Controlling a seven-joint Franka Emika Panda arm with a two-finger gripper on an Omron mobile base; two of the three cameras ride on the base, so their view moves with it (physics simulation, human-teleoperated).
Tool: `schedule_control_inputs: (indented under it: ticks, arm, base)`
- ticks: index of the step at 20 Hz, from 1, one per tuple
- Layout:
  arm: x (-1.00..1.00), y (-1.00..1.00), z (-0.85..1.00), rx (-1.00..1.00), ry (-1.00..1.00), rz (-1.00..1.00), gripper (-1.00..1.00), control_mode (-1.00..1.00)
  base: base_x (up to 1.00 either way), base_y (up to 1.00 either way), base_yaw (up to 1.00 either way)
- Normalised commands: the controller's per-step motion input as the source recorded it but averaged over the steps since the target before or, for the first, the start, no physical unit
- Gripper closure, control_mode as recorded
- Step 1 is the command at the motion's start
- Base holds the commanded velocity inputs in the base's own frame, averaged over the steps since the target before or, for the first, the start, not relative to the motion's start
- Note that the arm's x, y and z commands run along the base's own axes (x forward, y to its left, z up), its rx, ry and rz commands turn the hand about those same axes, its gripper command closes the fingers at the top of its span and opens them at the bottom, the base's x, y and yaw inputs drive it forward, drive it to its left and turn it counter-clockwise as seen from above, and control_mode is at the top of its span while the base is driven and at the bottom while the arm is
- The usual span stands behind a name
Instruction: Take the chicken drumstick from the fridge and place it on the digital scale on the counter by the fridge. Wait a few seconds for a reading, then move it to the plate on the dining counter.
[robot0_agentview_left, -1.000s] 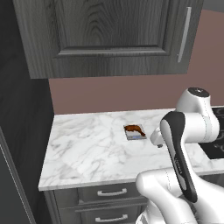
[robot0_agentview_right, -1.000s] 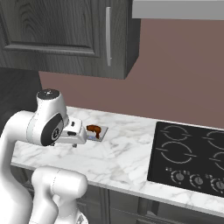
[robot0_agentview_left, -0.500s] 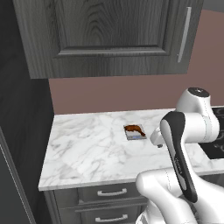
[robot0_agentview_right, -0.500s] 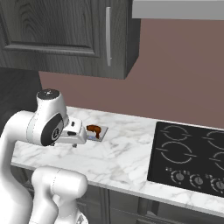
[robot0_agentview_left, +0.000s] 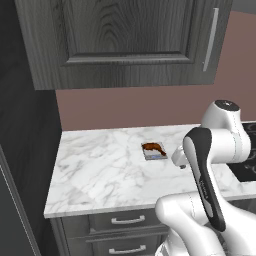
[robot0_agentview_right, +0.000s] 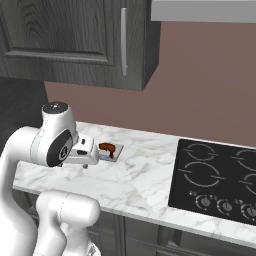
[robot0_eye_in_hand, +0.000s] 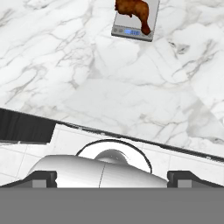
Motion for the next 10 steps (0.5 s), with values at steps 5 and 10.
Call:
schedule_control_inputs:
  ticks: [5,10]
  arm:
    - [0.00,0.00,0.00,0.00,0.00,0.00,-1.00,-1.00]
    - [0.00,0.00,0.00,0.00,0.00,0.00,-1.00,-1.00]
  base:
    - [0.00,0.00,0.00]
    - [0.00,0.00,0.00]
